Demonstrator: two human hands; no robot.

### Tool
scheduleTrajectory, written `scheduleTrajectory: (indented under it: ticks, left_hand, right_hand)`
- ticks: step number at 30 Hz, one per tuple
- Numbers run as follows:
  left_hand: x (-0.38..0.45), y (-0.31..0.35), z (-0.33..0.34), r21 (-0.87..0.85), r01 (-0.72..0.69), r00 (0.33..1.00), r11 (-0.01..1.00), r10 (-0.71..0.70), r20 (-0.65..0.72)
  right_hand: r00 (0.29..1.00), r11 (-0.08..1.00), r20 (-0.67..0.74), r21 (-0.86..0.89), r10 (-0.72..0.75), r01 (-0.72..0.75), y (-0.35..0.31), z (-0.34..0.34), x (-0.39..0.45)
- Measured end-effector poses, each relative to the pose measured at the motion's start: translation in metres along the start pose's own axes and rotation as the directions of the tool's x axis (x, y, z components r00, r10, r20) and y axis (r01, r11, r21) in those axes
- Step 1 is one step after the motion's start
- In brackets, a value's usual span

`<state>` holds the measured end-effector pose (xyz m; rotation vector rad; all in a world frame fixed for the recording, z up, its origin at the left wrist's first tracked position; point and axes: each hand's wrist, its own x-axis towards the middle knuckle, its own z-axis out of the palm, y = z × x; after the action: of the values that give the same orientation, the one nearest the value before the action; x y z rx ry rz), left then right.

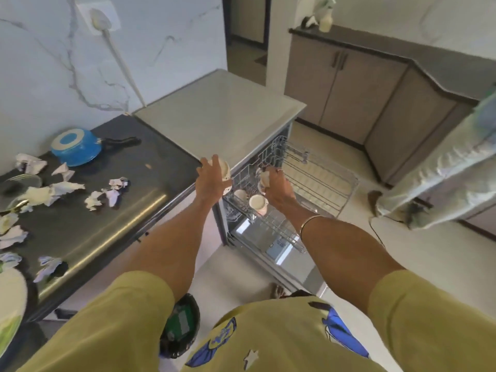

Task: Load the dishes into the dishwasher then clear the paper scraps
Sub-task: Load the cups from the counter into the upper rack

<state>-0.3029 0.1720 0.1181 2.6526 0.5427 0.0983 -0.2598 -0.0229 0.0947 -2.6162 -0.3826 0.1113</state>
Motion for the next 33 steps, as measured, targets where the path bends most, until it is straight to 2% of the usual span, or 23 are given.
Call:
scheduleTrajectory:
  ticks: [7, 16, 21, 25, 33]
  left_hand:
    - [-0.005, 0.056, 0.039, 0.039, -0.184, 0.979, 0.982, 0.180, 0.094]
    - [0.010, 0.117, 0.093, 0.049, -0.245, 0.950, 0.968, 0.230, 0.209]
    - [0.017, 0.140, 0.128, 0.073, -0.243, 0.938, 0.967, 0.215, 0.273]
    - [0.024, 0.149, 0.152, 0.123, -0.224, 0.935, 0.967, 0.178, 0.306]
    - [0.021, 0.149, 0.178, 0.139, -0.149, 0.931, 0.979, 0.092, 0.352]
  right_hand:
    - [0.993, 0.996, -0.072, 0.016, 0.091, -0.090, 0.062, -0.024, -0.020]
    - [0.985, 0.986, -0.047, 0.001, 0.168, -0.168, 0.138, -0.041, -0.016]
    - [0.987, 0.987, -0.023, -0.020, 0.159, -0.160, 0.176, -0.044, -0.006]
    - [0.983, 0.986, 0.069, -0.005, 0.169, -0.169, 0.202, -0.046, 0.009]
    - [0.963, 0.976, 0.168, 0.015, 0.210, -0.216, 0.228, -0.030, 0.019]
